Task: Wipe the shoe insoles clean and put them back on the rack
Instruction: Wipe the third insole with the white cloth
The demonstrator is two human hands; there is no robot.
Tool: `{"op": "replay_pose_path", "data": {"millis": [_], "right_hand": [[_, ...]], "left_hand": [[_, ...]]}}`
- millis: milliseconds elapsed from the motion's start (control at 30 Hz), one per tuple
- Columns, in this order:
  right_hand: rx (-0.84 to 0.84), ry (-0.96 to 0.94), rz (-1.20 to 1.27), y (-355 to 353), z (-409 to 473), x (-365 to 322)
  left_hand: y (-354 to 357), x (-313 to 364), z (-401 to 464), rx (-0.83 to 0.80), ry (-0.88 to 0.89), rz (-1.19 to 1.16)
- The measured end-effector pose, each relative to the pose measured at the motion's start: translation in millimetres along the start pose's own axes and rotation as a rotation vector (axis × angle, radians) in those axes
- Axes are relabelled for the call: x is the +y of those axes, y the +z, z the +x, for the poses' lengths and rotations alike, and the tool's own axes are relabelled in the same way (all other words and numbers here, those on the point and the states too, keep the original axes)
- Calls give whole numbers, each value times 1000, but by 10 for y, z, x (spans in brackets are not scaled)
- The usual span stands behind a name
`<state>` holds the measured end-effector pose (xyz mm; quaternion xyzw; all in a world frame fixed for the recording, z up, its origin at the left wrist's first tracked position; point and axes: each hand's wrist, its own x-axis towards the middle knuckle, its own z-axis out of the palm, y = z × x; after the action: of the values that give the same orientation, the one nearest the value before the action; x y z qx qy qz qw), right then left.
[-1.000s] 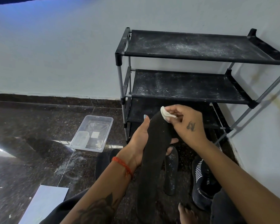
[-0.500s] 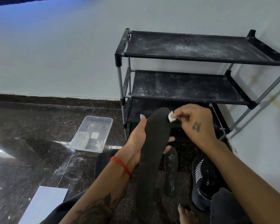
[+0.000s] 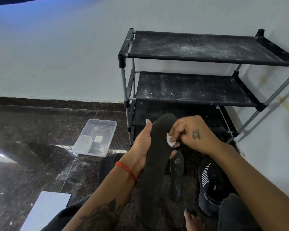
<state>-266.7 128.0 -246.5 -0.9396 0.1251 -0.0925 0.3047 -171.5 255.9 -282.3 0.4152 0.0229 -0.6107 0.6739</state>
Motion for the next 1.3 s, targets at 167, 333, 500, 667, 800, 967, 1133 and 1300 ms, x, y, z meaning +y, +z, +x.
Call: {"op": "replay_pose_path", "data": {"millis": [167, 333, 500, 667, 800, 967, 1133, 1300], "right_hand": [[580, -5, -222, 15, 19, 73], [451, -34, -34, 190, 89, 39], [168, -57, 71, 44, 51, 46], [379, 138, -417, -53, 16, 128], [596, 52, -142, 41, 59, 61], [496, 130, -78, 187, 125, 12], [362, -31, 81, 205, 133, -80], [14, -96, -38, -19, 5, -27]], "left_hand": [[13, 36, -39, -6, -31, -20], [21, 5, -31, -55, -14, -34], [-5, 16, -6, -35, 9, -33], [7, 57, -43, -21, -45, -53], [23, 36, -28, -26, -31, -33], [68, -4, -58, -42, -15, 63], [63, -15, -61, -58, -9, 52], [41, 28, -57, -10, 102, -4]]}}
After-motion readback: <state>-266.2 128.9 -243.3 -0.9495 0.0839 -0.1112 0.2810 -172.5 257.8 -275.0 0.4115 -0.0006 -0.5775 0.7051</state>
